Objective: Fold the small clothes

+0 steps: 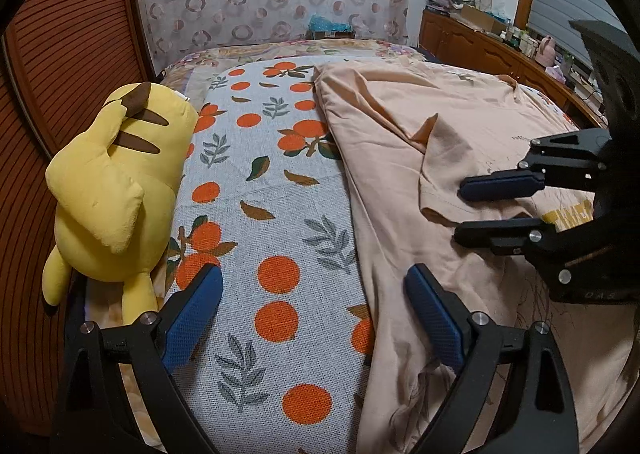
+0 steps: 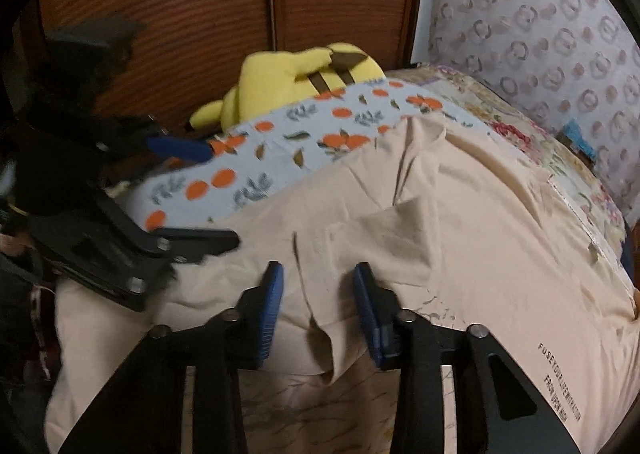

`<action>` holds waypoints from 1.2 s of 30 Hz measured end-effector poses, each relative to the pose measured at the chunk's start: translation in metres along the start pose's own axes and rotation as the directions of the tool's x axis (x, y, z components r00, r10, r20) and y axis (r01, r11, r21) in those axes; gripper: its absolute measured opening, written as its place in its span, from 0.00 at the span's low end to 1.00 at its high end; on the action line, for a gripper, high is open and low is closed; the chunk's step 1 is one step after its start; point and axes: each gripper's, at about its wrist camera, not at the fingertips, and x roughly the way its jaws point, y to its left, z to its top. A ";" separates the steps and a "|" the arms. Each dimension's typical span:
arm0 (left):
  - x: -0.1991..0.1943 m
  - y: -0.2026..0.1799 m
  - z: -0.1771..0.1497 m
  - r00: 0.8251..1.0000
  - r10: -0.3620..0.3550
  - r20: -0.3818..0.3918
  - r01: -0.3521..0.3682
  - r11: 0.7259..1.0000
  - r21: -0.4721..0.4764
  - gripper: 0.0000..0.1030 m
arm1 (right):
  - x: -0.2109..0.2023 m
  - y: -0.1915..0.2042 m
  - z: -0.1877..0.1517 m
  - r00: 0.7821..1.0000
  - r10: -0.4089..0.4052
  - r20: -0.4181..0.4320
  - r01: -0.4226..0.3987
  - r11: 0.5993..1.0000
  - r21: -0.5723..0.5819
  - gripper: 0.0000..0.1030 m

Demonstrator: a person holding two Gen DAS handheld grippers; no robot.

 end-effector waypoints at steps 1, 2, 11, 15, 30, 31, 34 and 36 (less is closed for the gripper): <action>0.000 0.000 0.000 1.000 0.000 0.000 0.000 1.000 0.001 0.91 | 0.000 0.001 0.001 1.000 -0.003 0.002 0.003 1.000 -0.006 0.27; 0.000 0.000 0.000 1.000 0.001 0.000 -0.001 1.000 0.000 0.91 | 0.002 0.000 0.003 1.000 -0.010 0.003 0.010 1.000 -0.006 0.23; 0.000 0.001 0.000 1.000 0.000 0.000 0.000 1.000 0.000 0.91 | -0.033 -0.028 -0.011 0.989 -0.059 0.135 0.034 0.983 0.180 0.04; 0.000 0.001 0.000 1.000 0.000 0.001 0.000 1.000 0.000 0.91 | -0.055 -0.037 -0.033 0.978 -0.142 0.156 0.098 0.961 0.257 0.04; 0.000 0.002 0.000 1.000 0.000 0.000 0.000 1.000 0.000 0.91 | -0.054 -0.043 -0.055 0.972 -0.218 0.089 0.179 0.930 0.322 0.52; 0.000 0.001 0.000 1.000 0.001 0.001 -0.001 1.000 0.001 0.91 | -0.053 -0.045 -0.058 0.973 -0.221 0.069 0.189 0.929 0.319 0.52; 0.000 0.001 0.000 1.000 0.000 0.001 0.000 1.000 0.001 0.91 | -0.040 -0.048 -0.065 0.970 -0.244 0.008 0.229 0.920 0.318 0.52; 0.000 0.001 0.000 1.000 0.000 0.001 0.000 1.000 0.000 0.91 | -0.035 -0.051 -0.067 0.969 -0.245 -0.017 0.237 0.917 0.320 0.52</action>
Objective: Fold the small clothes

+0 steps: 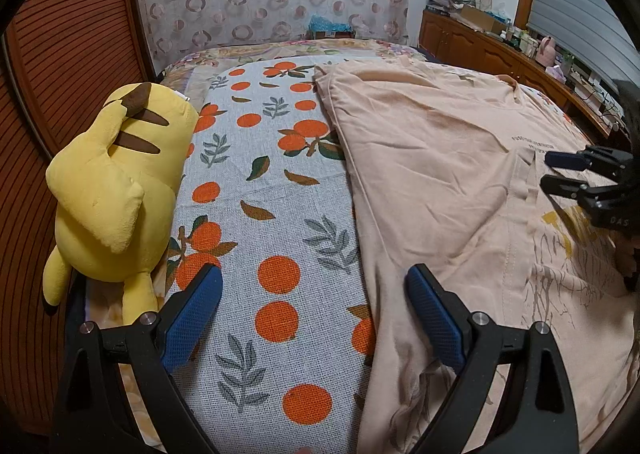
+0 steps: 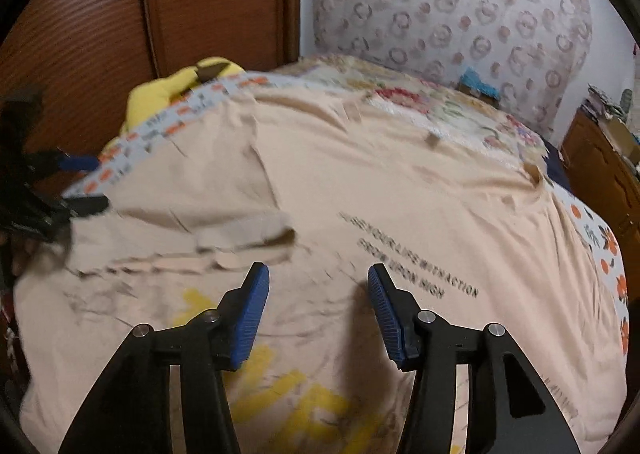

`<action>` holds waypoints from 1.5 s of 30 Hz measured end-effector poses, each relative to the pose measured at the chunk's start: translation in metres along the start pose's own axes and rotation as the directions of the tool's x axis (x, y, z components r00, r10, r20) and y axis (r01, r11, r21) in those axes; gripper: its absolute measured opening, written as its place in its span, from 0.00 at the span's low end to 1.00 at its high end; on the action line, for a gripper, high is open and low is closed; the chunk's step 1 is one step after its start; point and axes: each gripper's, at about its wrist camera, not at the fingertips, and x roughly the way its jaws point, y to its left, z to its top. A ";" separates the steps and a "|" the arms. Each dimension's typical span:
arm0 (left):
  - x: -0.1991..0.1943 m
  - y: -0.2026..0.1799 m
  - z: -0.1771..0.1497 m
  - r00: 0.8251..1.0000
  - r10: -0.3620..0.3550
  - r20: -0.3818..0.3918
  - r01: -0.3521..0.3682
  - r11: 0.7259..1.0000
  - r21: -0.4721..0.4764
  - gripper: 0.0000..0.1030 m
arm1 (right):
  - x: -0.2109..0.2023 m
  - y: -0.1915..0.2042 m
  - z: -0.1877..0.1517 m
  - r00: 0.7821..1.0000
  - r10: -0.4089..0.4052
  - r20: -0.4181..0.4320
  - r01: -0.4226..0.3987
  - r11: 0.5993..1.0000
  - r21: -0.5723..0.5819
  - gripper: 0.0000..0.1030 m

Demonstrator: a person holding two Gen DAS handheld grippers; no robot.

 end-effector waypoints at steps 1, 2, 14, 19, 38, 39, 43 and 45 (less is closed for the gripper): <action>0.000 0.000 0.000 1.000 0.001 0.000 -0.001 1.000 0.000 0.91 | -0.001 -0.001 0.000 1.000 0.009 0.006 -0.009 1.000 0.008 0.53; 0.000 0.000 0.000 1.000 0.002 0.000 -0.002 1.000 0.000 0.91 | -0.002 -0.001 0.001 1.000 0.014 0.004 -0.014 1.000 0.012 0.53; -0.030 -0.007 -0.008 0.997 -0.010 0.082 0.009 1.000 0.010 0.91 | -0.003 -0.009 0.008 0.999 0.034 -0.022 -0.034 0.999 0.003 0.82; -0.058 -0.032 -0.011 0.987 -0.065 0.149 0.058 0.997 0.049 0.81 | -0.003 -0.009 0.009 0.999 0.036 -0.027 -0.036 0.999 -0.007 0.88; -0.032 -0.083 -0.033 0.983 -0.184 0.014 0.181 0.976 0.123 0.23 | -0.005 -0.010 0.009 0.999 0.037 -0.025 -0.037 0.999 -0.008 0.87; -0.032 -0.083 -0.034 0.982 -0.186 0.017 0.182 0.975 0.124 0.23 | -0.005 -0.010 0.009 0.999 0.037 -0.024 -0.037 0.999 -0.008 0.87; -0.032 -0.083 -0.034 0.981 -0.192 0.016 0.188 0.974 0.129 0.20 | -0.006 -0.011 0.008 0.999 0.037 -0.024 -0.037 0.999 -0.008 0.88; -0.034 -0.083 -0.032 0.981 -0.193 0.024 0.188 0.973 0.133 0.08 | -0.006 -0.011 0.008 0.999 0.037 -0.024 -0.037 0.999 -0.009 0.88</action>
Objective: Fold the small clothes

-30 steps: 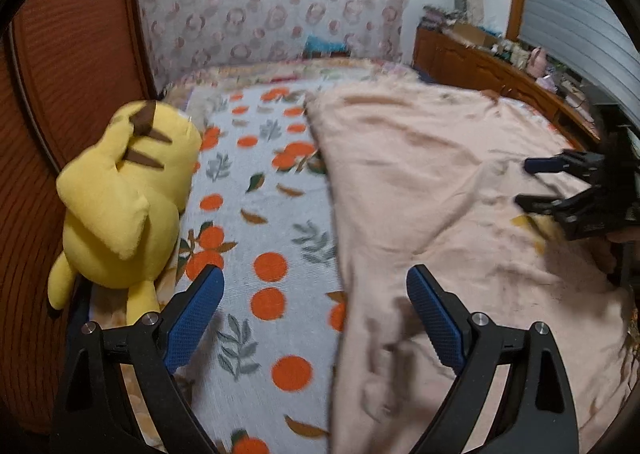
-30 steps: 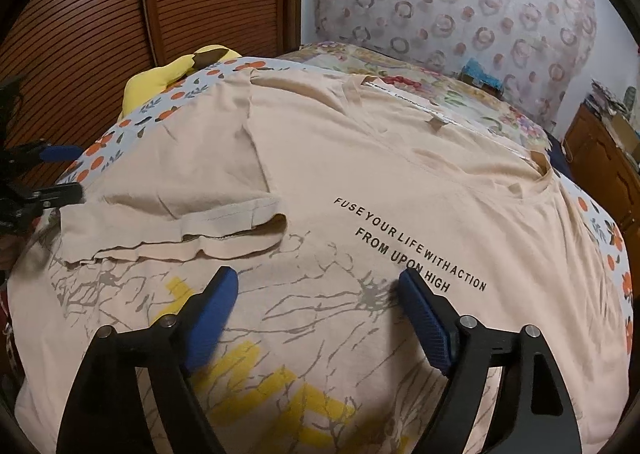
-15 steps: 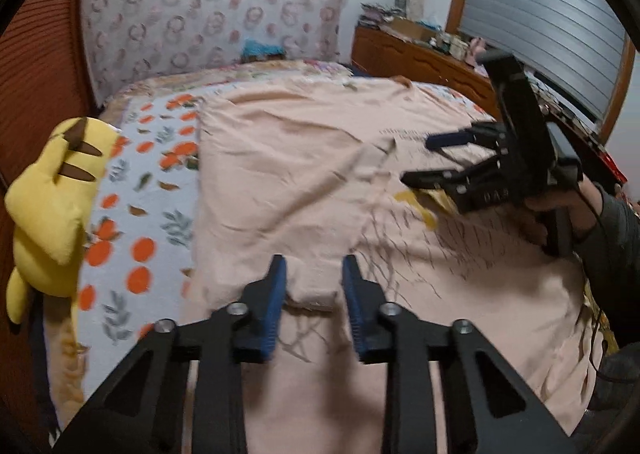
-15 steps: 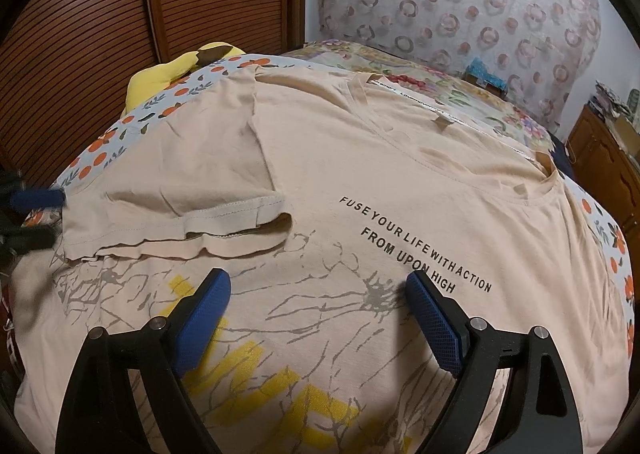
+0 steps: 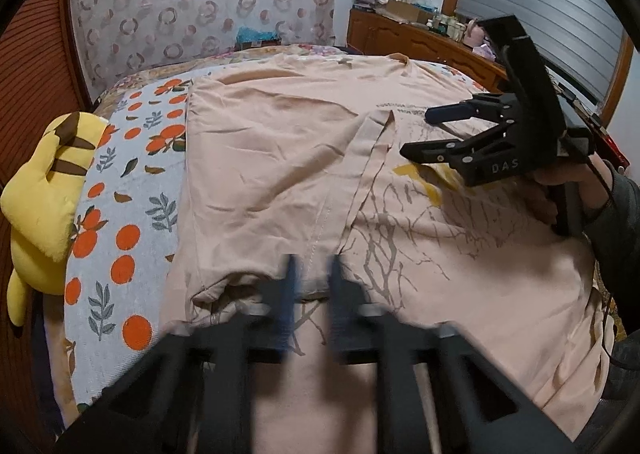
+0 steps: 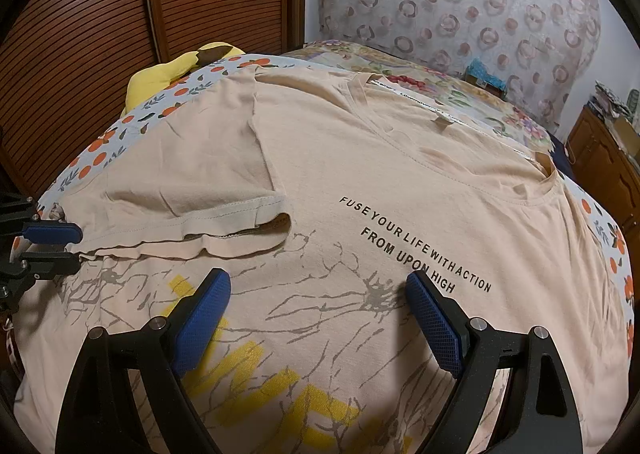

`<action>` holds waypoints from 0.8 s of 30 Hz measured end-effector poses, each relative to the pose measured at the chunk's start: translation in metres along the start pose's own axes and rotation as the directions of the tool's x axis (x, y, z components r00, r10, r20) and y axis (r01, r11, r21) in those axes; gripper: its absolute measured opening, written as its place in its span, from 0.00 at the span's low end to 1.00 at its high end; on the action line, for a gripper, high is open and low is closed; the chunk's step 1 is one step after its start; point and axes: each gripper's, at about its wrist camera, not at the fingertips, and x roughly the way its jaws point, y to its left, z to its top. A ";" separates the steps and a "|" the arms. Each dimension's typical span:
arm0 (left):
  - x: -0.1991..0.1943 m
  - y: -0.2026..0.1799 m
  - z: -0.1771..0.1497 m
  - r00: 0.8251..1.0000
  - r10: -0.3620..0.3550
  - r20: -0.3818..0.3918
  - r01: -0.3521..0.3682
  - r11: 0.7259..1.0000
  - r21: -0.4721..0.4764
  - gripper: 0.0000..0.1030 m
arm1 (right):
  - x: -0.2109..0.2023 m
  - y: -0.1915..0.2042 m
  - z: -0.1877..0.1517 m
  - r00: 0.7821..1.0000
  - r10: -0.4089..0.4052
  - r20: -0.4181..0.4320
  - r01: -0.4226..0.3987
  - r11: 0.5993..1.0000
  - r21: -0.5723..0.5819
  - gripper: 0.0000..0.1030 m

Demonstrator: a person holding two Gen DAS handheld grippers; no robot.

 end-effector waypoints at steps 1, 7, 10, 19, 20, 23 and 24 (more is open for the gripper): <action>-0.004 -0.001 0.001 1.000 -0.019 0.010 0.019 1.000 -0.007 0.08 | 0.000 0.000 0.000 1.000 0.000 0.000 0.000 1.000 0.000 0.88; -0.018 -0.017 0.006 1.000 -0.006 0.021 0.005 0.999 0.037 0.09 | 0.000 0.000 0.000 1.000 0.000 0.001 0.000 1.000 0.000 0.88; -0.019 -0.020 0.009 1.000 0.011 0.019 -0.012 0.999 0.040 0.16 | 0.000 0.000 0.000 1.000 0.000 0.002 0.000 1.000 0.000 0.88; -0.017 -0.015 0.013 0.999 0.032 0.043 -0.032 0.999 -0.005 0.82 | 0.000 -0.001 0.000 1.000 0.000 0.003 0.000 1.000 -0.001 0.88; -0.017 -0.013 0.013 0.998 0.041 0.050 -0.040 0.999 -0.016 0.84 | 0.000 -0.001 0.000 1.000 0.000 0.003 0.000 1.000 -0.001 0.88; -0.015 -0.008 0.013 0.997 0.045 0.058 -0.043 0.998 -0.041 0.84 | 0.000 -0.001 0.000 1.000 0.000 0.004 0.000 1.000 -0.001 0.87; -0.015 -0.007 0.013 0.997 0.046 0.058 -0.044 0.998 -0.048 0.84 | 0.000 -0.001 -0.001 1.000 0.000 0.004 0.000 1.000 -0.001 0.88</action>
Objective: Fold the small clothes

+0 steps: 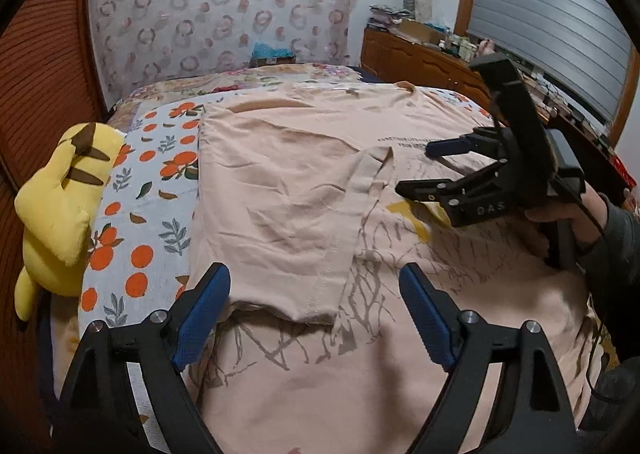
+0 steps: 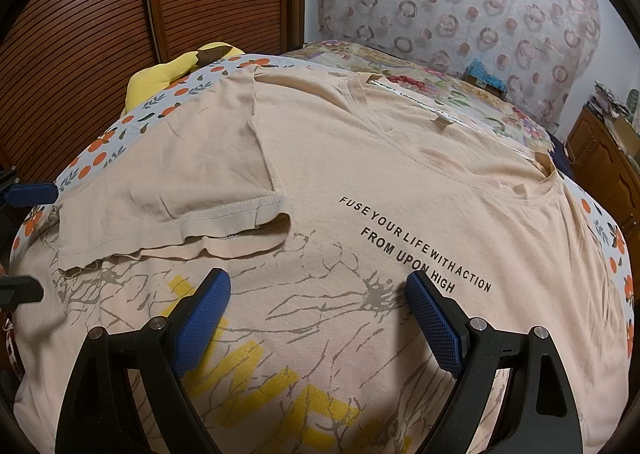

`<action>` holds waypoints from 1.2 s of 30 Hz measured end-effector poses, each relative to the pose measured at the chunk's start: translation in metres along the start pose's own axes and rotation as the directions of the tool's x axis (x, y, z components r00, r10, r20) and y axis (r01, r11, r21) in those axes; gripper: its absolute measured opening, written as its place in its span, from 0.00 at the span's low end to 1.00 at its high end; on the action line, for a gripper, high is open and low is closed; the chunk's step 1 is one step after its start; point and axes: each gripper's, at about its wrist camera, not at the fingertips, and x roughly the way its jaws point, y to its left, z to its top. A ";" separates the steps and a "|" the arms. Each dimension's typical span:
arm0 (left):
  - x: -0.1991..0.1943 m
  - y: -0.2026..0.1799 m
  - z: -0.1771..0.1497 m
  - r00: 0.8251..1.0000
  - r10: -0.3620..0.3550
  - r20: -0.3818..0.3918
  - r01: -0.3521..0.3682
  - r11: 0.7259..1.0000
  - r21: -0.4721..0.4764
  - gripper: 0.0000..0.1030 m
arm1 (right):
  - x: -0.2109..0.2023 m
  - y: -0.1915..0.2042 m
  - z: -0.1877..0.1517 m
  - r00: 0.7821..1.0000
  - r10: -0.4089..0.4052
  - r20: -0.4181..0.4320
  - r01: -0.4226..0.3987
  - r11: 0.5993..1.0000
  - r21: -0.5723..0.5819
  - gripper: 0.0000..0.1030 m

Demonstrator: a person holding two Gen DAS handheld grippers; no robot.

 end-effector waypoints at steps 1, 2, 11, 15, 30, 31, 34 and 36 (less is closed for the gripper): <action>0.001 0.001 0.000 1.000 0.007 0.000 -0.007 1.000 -0.008 0.84 | 0.000 0.000 0.000 1.000 0.000 0.000 0.000 1.000 0.000 0.88; 0.002 0.002 0.000 1.000 0.014 -0.002 -0.014 1.000 -0.013 0.84 | 0.000 0.000 0.000 1.000 0.001 0.000 -0.001 1.000 0.000 0.88; 0.008 -0.002 -0.001 0.999 0.033 0.008 -0.033 0.999 -0.029 0.84 | -0.012 -0.008 -0.003 0.999 -0.009 0.035 0.009 1.000 0.021 0.87; 0.007 -0.006 -0.002 1.000 0.016 0.012 -0.016 1.000 -0.027 0.84 | -0.046 -0.027 -0.016 0.995 -0.017 0.100 0.010 0.997 0.074 0.87; -0.001 -0.037 0.014 0.995 -0.014 0.099 0.017 0.999 -0.028 0.84 | -0.165 -0.169 -0.157 0.943 -0.327 0.069 0.282 0.890 0.358 0.87; -0.001 -0.040 0.015 0.995 -0.020 0.100 0.022 1.000 -0.020 0.84 | -0.170 -0.179 -0.169 0.939 -0.340 0.054 0.295 0.875 0.383 0.87; 0.001 -0.052 0.020 0.994 -0.047 0.100 0.045 0.999 0.018 0.84 | -0.180 -0.195 -0.193 0.934 -0.357 0.025 0.312 0.848 0.429 0.87; 0.004 -0.061 0.024 0.994 -0.056 0.092 0.053 0.998 0.039 0.84 | -0.185 -0.202 -0.205 0.933 -0.360 0.008 0.319 0.835 0.448 0.87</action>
